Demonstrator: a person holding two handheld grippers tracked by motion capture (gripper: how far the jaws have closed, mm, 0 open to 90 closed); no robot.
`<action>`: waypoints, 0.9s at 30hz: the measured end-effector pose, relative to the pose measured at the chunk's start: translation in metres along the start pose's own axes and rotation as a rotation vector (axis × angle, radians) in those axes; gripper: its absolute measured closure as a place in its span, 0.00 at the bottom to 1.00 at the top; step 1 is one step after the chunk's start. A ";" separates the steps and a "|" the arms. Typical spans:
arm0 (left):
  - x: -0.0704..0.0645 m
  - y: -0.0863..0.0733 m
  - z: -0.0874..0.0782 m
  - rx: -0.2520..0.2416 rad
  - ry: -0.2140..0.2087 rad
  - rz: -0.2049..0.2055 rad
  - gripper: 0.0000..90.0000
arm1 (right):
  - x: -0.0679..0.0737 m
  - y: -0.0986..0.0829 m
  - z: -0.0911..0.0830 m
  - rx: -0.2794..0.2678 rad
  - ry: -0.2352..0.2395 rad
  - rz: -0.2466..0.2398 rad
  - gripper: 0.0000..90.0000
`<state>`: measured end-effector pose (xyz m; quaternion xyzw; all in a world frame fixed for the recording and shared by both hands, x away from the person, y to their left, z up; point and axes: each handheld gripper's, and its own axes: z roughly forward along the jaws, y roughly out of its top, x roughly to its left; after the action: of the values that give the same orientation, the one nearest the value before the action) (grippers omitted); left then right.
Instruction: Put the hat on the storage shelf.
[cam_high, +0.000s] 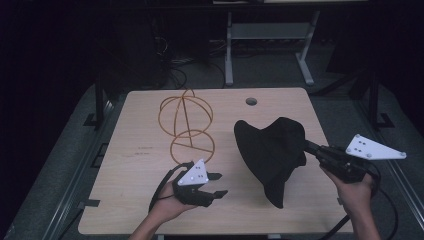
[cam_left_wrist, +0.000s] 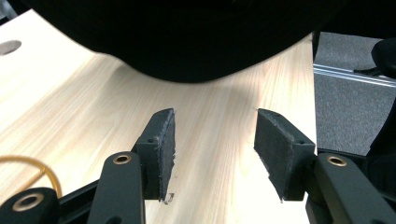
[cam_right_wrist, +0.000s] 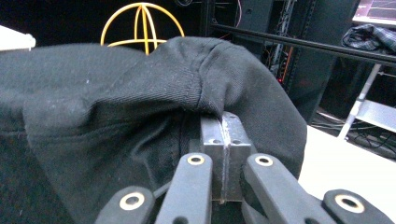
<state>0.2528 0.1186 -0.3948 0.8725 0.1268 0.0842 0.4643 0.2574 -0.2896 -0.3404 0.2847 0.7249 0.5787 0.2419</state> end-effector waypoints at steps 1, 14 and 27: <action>-0.001 -0.003 -0.001 -0.005 0.003 -0.006 0.52 | 0.000 0.001 0.001 -0.003 0.000 0.006 1.00; 0.004 -0.039 -0.019 0.033 0.042 -0.042 0.51 | -0.003 0.026 0.009 -0.017 -0.033 0.036 1.00; 0.014 -0.060 -0.030 0.056 0.073 -0.089 0.47 | -0.008 0.050 0.023 -0.024 -0.050 0.077 1.00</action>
<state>0.2493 0.1787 -0.4275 0.8751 0.1848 0.0917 0.4379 0.2852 -0.2708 -0.2960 0.3238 0.7002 0.5888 0.2411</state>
